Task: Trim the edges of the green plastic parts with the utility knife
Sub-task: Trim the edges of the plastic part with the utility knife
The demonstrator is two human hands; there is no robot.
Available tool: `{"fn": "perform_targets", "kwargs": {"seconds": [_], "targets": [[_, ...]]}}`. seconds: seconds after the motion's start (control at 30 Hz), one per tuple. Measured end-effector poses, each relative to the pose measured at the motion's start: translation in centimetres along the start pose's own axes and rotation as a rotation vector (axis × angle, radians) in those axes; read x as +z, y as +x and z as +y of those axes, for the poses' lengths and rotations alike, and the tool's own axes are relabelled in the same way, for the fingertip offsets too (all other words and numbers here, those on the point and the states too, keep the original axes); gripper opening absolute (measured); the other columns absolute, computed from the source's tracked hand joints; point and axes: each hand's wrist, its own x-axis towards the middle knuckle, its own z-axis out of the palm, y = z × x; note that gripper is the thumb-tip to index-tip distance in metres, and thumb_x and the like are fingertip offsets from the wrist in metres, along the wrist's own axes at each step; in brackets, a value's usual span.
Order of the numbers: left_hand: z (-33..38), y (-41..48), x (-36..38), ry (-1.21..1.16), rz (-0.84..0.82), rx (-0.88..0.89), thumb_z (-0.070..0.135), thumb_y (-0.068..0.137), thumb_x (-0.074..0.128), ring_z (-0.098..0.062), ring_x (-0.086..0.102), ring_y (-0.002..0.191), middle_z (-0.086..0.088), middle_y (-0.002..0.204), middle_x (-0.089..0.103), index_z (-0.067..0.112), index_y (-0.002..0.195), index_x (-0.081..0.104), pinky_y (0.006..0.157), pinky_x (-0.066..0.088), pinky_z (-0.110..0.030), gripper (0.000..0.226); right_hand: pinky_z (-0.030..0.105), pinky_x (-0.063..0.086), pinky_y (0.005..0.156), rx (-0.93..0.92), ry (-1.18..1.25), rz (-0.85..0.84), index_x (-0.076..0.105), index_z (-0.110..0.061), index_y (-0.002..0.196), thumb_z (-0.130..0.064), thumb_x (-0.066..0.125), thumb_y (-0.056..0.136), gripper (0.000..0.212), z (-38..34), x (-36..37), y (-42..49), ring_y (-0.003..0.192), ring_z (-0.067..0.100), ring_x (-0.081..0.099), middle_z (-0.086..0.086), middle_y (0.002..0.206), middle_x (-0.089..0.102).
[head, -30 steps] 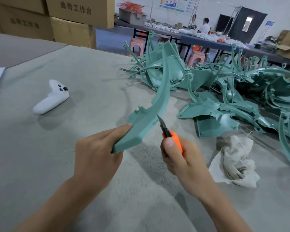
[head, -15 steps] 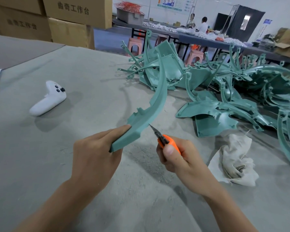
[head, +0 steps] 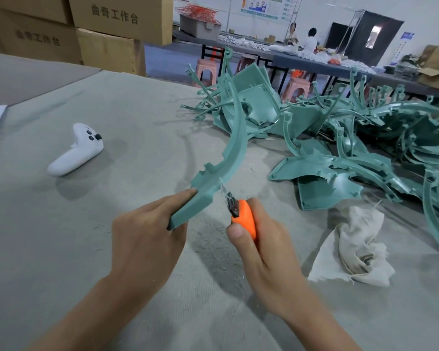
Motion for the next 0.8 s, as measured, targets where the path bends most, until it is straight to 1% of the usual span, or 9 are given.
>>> {"fn": "perform_targets", "kwargs": {"seconds": [0.1,0.2,0.3,0.4,0.47,0.57,0.67,0.73,0.8], "targets": [[0.3,0.0,0.0,0.025,0.007,-0.013,-0.01,0.062,0.085,-0.008,0.023,0.064,-0.004,0.05,0.046,0.011,0.076,0.075,0.051,0.021,-0.01,0.027,0.028,0.029,0.054,0.017,-0.051,0.039,0.037,-0.031,0.083,-0.078,0.021,0.091,0.051,0.3,0.0,0.0,0.053,0.012,0.041,-0.014,0.062,0.042],[0.4,-0.1,0.1,0.022,0.013,-0.006,-0.009,0.062,0.085,-0.02,0.031,0.067,-0.011,0.053,0.053,0.01,0.073,0.073,0.052,0.024,-0.002,0.025,0.024,0.029,0.055,0.025,-0.08,0.053,0.036,-0.032,0.081,-0.074,0.021,0.093,0.046,0.5,-0.2,0.1,0.056,0.012,0.043,-0.015,0.066,0.044],[0.3,-0.3,0.1,-0.027,0.043,0.039,-0.003,0.068,0.077,-0.008,0.025,0.063,-0.003,0.051,0.041,0.011,0.075,0.074,0.053,0.024,0.0,0.017,0.022,0.031,0.052,0.077,-0.084,0.098,0.036,-0.03,0.079,-0.067,0.024,0.094,0.042,0.9,-0.6,0.6,0.056,0.009,0.043,-0.014,0.067,0.046],[0.3,-0.4,0.1,-0.032,0.061,0.097,0.0,0.069,0.076,-0.015,0.028,0.064,-0.003,0.051,0.04,0.01,0.073,0.072,0.053,0.024,0.0,0.012,0.023,0.031,0.051,0.117,-0.129,0.126,0.035,-0.028,0.078,-0.068,0.022,0.092,0.044,1.6,-1.1,1.0,0.054,0.008,0.042,-0.014,0.066,0.047],[0.4,-0.3,0.2,-0.021,0.056,0.083,-0.003,0.068,0.081,-0.016,0.029,0.063,-0.004,0.049,0.044,0.012,0.068,0.068,0.054,0.024,0.002,0.02,0.024,0.029,0.05,0.138,-0.13,0.183,0.038,-0.025,0.079,-0.071,0.022,0.092,0.05,1.9,-1.3,1.2,0.053,0.009,0.041,-0.012,0.064,0.046],[0.5,-0.2,0.2,-0.039,0.025,0.018,-0.007,0.066,0.084,-0.009,0.027,0.06,0.004,0.043,0.025,0.018,0.065,0.06,0.05,0.024,-0.003,0.034,0.029,0.03,0.051,0.121,0.006,0.261,0.041,-0.023,0.079,-0.074,0.024,0.093,0.055,1.8,-1.5,1.0,0.051,0.008,0.034,-0.011,0.061,0.04],[0.7,-0.1,0.3,-0.031,0.012,-0.001,-0.008,0.064,0.084,-0.009,0.026,0.06,0.001,0.046,0.028,0.023,0.067,0.062,0.048,0.023,-0.01,0.038,0.019,0.03,0.048,0.029,0.081,0.208,0.043,-0.02,0.079,-0.072,0.03,0.094,0.056,0.9,-1.1,0.5,0.05,0.005,0.037,-0.006,0.061,0.04],[0.6,-0.2,0.2,-0.006,0.012,0.038,-0.009,0.062,0.084,-0.013,0.03,0.059,0.009,0.045,0.029,0.023,0.075,0.072,0.046,0.021,-0.014,0.037,0.02,0.031,0.046,0.041,0.153,0.177,0.045,-0.016,0.076,-0.072,0.041,0.091,0.058,0.2,-0.8,0.5,0.05,0.005,0.037,-0.007,0.059,0.04],[0.3,-0.3,0.2,0.01,0.041,0.113,-0.009,0.063,0.075,-0.015,0.047,0.049,0.011,0.053,0.059,0.019,0.086,0.078,0.043,0.033,-0.017,0.037,0.024,0.03,0.044,0.14,0.288,0.179,0.047,-0.008,0.072,-0.064,0.057,0.082,0.059,-0.2,-1.0,0.8,0.047,0.007,0.033,-0.006,0.055,0.038]]}}
